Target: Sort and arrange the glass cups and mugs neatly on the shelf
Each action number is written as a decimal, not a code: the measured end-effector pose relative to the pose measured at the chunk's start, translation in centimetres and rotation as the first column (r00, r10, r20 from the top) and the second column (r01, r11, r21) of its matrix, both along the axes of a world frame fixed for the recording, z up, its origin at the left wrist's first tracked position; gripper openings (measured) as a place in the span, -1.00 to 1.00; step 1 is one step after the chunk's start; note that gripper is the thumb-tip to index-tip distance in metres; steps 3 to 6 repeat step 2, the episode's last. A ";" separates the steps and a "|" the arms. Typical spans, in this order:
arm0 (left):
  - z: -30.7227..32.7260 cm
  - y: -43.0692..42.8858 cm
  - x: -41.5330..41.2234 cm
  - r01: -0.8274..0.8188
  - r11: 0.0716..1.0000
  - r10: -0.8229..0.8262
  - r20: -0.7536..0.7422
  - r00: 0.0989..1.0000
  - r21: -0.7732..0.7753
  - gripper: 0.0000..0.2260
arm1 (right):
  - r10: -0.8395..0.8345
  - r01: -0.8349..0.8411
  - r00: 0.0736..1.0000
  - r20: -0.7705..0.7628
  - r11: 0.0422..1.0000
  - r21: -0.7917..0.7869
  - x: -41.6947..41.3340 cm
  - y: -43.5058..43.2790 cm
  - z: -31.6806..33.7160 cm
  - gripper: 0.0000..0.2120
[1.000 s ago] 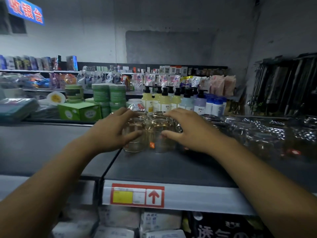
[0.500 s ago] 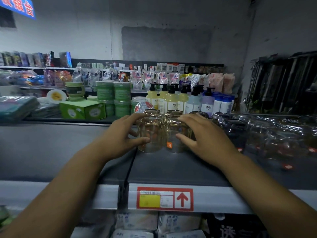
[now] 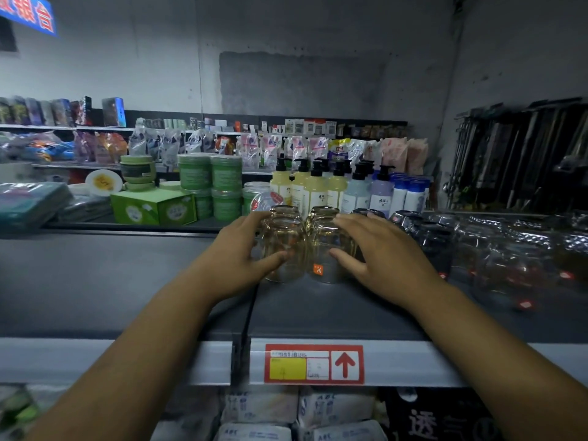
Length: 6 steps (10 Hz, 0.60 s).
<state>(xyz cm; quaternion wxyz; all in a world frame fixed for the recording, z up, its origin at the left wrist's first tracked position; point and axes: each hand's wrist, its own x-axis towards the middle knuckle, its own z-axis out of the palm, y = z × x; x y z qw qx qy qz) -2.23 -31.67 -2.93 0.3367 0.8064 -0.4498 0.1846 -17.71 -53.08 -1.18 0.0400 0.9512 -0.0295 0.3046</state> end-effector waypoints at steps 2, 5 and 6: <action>1.8 0.2 -5.3 0.015 0.994 0.013 0.252 0.968 -0.110 -0.56 | 0.037 -0.042 0.995 0.097 0.998 0.053 -3.8 0.3 1.3 -0.54; 1.8 0.2 -5.3 0.015 0.994 0.013 0.252 0.968 -0.110 -0.56 | 0.037 -0.042 0.995 0.097 0.998 0.053 -3.8 0.3 1.3 -0.54; 1.8 0.2 -5.3 0.015 0.994 0.013 0.252 0.968 -0.110 -0.56 | 0.037 -0.042 0.995 0.097 0.998 0.053 -3.8 0.3 1.3 -0.54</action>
